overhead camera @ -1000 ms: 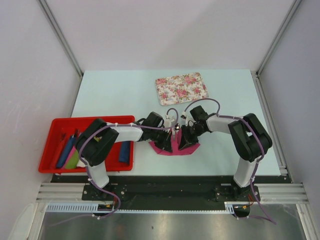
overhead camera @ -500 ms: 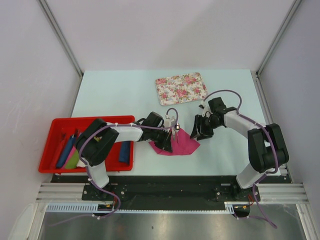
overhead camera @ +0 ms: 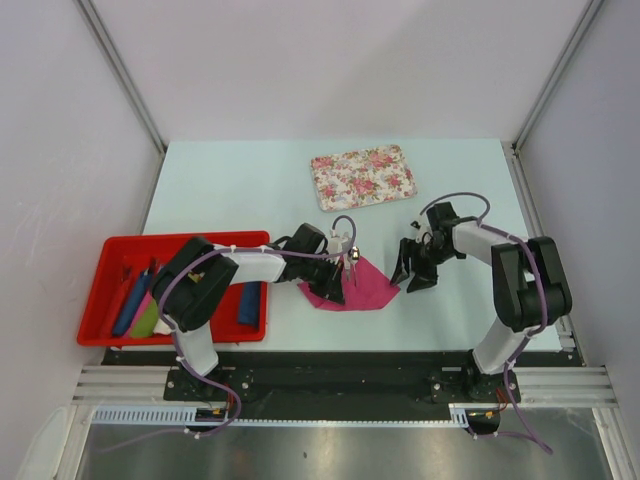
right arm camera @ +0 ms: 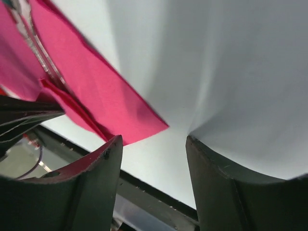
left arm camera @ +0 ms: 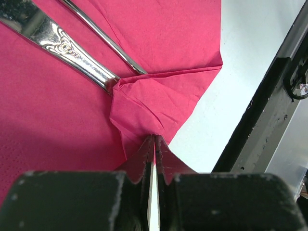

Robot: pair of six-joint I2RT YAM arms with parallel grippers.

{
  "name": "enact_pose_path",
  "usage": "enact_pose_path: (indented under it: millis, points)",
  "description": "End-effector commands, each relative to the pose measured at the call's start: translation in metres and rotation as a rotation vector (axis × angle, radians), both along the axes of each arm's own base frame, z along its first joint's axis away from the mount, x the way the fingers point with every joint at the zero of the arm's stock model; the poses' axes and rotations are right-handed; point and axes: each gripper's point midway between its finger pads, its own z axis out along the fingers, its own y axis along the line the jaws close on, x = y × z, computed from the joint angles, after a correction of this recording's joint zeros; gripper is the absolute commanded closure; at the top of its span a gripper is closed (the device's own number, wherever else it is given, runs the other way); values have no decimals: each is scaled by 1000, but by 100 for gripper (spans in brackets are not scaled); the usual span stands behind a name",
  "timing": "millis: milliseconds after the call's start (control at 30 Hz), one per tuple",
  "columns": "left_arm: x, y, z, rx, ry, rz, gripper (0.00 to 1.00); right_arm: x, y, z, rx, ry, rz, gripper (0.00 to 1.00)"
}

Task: Place the utensils on the paper napkin and roll it up

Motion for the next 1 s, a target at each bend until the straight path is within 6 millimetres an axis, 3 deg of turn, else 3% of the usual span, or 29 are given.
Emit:
enact_pose_path:
  millis: [0, 167, 300, 533, 767, 967]
  points:
    - [11, -4, 0, -11, -32, 13, 92, -3, 25, -14, 97, 64, 29, 40]
    - [11, -4, 1, -7, -41, 13, 92, -8, 55, -8, 287, 139, 43, 45]
    - [12, -3, 3, -9, -49, 10, 91, -1, 69, 17, 400, 73, 60, 47]
    - [12, -4, 0, -6, -44, 10, 91, -11, 86, 53, 560, 62, 98, 55]
    - [12, -5, 0, -8, -41, 8, 91, -18, 80, 54, 579, 98, 88, 57]
    - [13, -5, 2, -12, -45, 6, 91, -23, 71, 23, 419, 122, 86, 52]
